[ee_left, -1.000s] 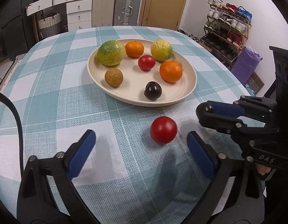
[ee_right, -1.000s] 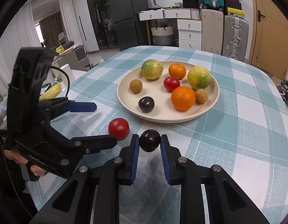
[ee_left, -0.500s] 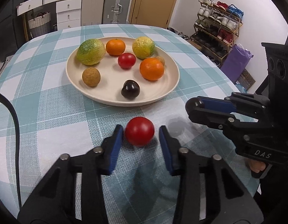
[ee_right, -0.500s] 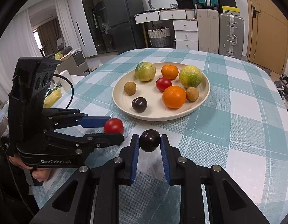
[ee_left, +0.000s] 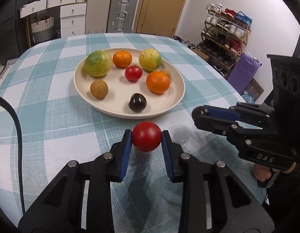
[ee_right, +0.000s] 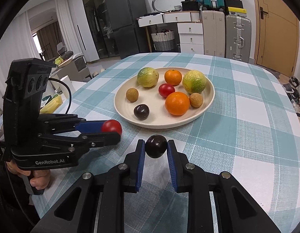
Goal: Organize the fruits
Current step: 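Carry the plum and tomato onto the plate and open both grippers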
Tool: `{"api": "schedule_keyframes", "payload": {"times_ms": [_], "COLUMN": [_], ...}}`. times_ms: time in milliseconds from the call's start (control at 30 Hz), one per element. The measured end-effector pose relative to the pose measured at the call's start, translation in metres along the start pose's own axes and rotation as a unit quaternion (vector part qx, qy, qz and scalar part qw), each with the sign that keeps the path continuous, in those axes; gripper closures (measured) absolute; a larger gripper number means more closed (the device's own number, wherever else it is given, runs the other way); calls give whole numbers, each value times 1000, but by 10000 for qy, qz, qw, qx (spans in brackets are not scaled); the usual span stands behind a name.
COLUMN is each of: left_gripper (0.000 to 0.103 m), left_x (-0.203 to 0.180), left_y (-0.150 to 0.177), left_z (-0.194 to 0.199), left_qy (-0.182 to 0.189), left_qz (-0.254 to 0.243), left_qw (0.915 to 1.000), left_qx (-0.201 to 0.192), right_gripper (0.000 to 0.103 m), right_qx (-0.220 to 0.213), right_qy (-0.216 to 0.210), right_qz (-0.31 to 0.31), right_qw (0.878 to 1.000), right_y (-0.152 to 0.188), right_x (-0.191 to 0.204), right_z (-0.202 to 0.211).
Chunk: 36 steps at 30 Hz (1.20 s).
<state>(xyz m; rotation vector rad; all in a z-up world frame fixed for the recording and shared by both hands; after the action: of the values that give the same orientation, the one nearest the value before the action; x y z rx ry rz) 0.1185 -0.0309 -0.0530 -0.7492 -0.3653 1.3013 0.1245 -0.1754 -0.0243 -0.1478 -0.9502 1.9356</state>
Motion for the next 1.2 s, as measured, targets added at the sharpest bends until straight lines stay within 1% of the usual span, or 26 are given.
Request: {"api": "schedule_keyframes", "payload": {"times_ms": [300, 500, 767, 900, 1067, 1200], "left_gripper": [75, 75, 75, 75, 75, 75], "left_x": [16, 25, 29, 28, 25, 25], "left_y": [-16, -31, -46, -55, -61, -62], "left_z": [22, 21, 8, -1, -15, -28], "left_qy": [-174, -357, -467, -453, -497, -488], "left_qz": [156, 111, 26, 9, -129, -163], "left_qw": [9985, 9974, 9967, 9967, 9968, 9975], "left_qx": [-491, -608, -667, -676, -617, -478], "right_gripper": [80, 80, 80, 80, 80, 80], "right_qx": [-255, -299, -337, -305, -173, -34], "right_qy": [82, 99, 128, 139, 122, 130], "right_qz": [-175, -173, -181, -153, -119, -121], "right_qw": [9995, 9994, 9992, 9993, 9997, 9998], "right_y": [-14, -24, -36, -39, -41, -42], "right_x": [-6, -4, -3, 1, 4, 4], "right_z": [7, 8, 4, -1, -16, -28]}}
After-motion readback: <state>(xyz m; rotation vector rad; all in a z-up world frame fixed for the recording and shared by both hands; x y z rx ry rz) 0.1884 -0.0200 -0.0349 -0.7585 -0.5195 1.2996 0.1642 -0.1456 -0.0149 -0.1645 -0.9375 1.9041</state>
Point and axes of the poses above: each gripper's, at about its wrist camera, not at the fingertips, and z roughly against the way its jaws point, x to its left, y to its underside, the point moved 2 cm from there along -z, roughly the way its jaws point, and after that the axes turned 6 degrees about -z, right-handed, at the moved point
